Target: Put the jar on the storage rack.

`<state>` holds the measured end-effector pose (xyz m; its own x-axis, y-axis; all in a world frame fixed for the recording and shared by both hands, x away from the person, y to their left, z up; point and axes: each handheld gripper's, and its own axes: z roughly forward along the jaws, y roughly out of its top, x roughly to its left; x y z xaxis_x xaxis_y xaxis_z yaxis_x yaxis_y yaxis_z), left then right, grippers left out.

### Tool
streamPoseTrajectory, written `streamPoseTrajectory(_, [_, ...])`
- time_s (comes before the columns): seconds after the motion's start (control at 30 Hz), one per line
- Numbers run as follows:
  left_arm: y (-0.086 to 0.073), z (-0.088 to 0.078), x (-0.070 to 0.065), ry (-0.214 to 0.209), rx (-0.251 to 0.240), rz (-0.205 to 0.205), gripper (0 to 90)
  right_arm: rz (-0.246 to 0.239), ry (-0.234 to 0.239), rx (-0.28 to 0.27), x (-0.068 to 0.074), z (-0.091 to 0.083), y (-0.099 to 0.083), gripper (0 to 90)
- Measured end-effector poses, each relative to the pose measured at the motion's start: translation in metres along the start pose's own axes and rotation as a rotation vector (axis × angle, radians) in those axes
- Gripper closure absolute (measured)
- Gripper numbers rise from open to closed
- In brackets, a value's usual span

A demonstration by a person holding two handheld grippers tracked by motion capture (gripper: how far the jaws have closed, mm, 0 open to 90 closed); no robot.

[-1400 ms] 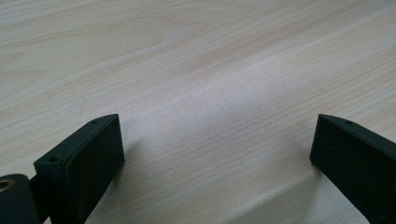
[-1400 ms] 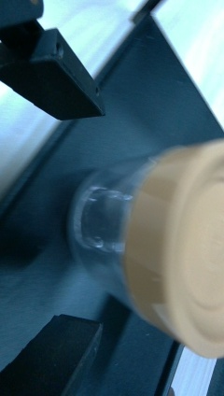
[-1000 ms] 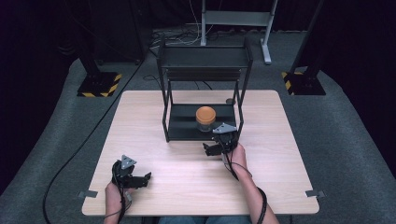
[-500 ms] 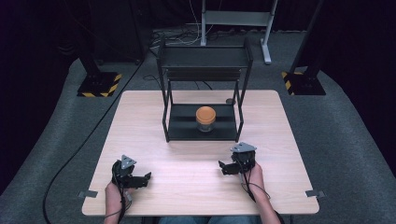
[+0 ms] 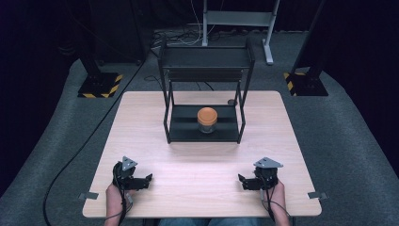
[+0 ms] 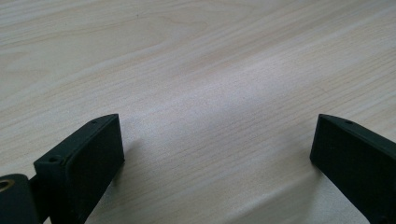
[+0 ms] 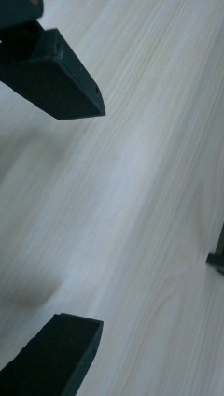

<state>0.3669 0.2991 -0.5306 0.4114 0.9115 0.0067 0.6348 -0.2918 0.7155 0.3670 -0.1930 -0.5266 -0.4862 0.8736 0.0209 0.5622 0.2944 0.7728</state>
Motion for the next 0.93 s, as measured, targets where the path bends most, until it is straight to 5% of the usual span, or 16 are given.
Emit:
streamPoseTrajectory(0.27, [0.000, 0.000, 0.000, 0.001, 0.000, 0.000, 2.3, 0.017, -0.039, 0.035, -0.021, -0.020, -0.018, 0.0])
streamPoseTrajectory(0.93, [0.000, 0.000, -0.001, 0.009, -0.003, 0.006, 2.1, -0.008, -0.068, 0.072, -0.021, -0.023, -0.022, 0.0])
